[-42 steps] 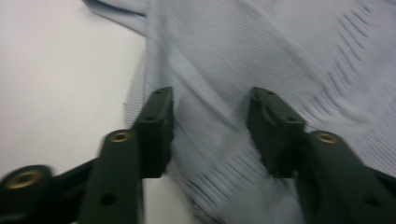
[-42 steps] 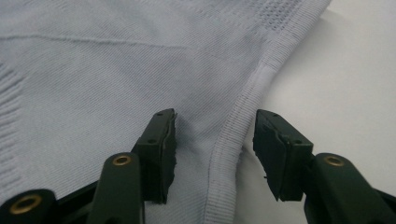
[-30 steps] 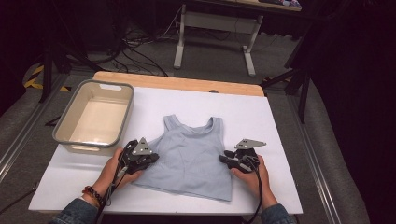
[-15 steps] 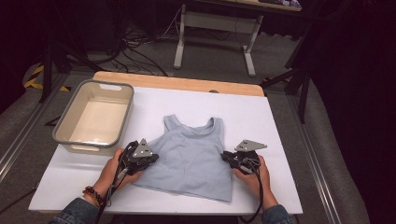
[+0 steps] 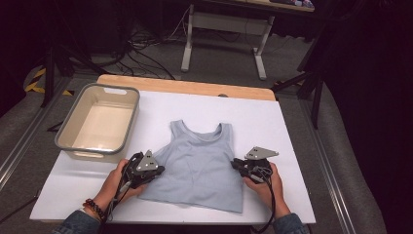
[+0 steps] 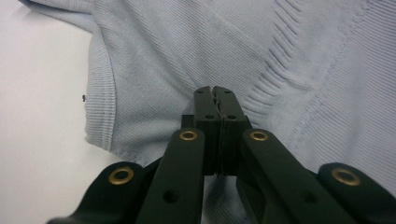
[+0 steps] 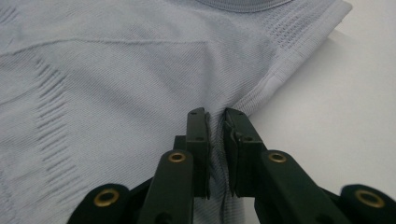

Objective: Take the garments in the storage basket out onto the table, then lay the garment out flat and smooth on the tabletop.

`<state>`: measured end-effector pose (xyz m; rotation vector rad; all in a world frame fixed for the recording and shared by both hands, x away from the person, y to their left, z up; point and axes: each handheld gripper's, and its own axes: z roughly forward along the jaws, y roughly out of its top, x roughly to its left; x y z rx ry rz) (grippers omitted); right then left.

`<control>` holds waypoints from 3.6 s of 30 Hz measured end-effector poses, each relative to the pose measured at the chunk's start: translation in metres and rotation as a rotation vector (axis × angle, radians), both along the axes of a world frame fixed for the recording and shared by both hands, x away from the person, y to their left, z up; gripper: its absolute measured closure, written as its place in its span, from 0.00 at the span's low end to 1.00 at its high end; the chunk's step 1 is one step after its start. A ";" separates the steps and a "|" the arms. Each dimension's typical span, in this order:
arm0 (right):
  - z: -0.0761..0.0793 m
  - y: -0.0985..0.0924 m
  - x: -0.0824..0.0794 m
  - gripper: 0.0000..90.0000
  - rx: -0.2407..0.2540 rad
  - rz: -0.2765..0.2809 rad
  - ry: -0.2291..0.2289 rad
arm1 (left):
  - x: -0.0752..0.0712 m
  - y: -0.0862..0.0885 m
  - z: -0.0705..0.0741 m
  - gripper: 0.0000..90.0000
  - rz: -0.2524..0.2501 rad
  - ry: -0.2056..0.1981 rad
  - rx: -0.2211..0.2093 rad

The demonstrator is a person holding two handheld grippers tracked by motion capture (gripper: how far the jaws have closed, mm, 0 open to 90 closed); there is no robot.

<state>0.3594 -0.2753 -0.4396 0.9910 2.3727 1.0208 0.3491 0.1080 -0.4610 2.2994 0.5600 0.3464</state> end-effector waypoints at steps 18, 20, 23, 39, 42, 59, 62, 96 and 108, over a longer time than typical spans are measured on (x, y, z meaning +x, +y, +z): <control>-0.001 0.005 0.005 0.89 -0.025 0.019 -0.007 | -0.007 0.002 -0.001 1.00 -0.007 0.002 -0.001; -0.001 0.004 0.005 0.89 -0.023 0.020 -0.005 | -0.006 0.001 -0.001 1.00 -0.011 -0.001 -0.003; 0.000 0.003 0.004 0.89 -0.016 0.019 -0.005 | -0.006 0.001 -0.001 1.00 -0.013 -0.003 -0.002; 0.004 -0.002 -0.003 0.89 -0.017 -0.003 -0.035 | -0.006 -0.002 0.012 0.97 -0.028 -0.078 -0.007; 0.006 -0.003 -0.003 0.87 -0.006 -0.006 -0.044 | -0.006 -0.001 0.017 0.93 -0.020 -0.095 -0.029; 0.031 -0.005 0.051 0.66 0.067 -0.066 -0.128 | 0.075 -0.040 0.037 0.49 0.224 -0.133 -0.065; 0.031 0.001 0.065 0.62 0.058 -0.059 -0.123 | 0.097 -0.045 0.034 0.45 0.275 -0.102 -0.058; -0.002 0.018 0.135 0.94 0.099 -0.162 0.060 | 0.150 -0.048 0.023 0.97 0.294 0.024 -0.052; 0.061 0.013 0.106 0.98 0.184 -0.112 -0.138 | 0.125 -0.045 0.085 0.97 0.284 -0.141 -0.126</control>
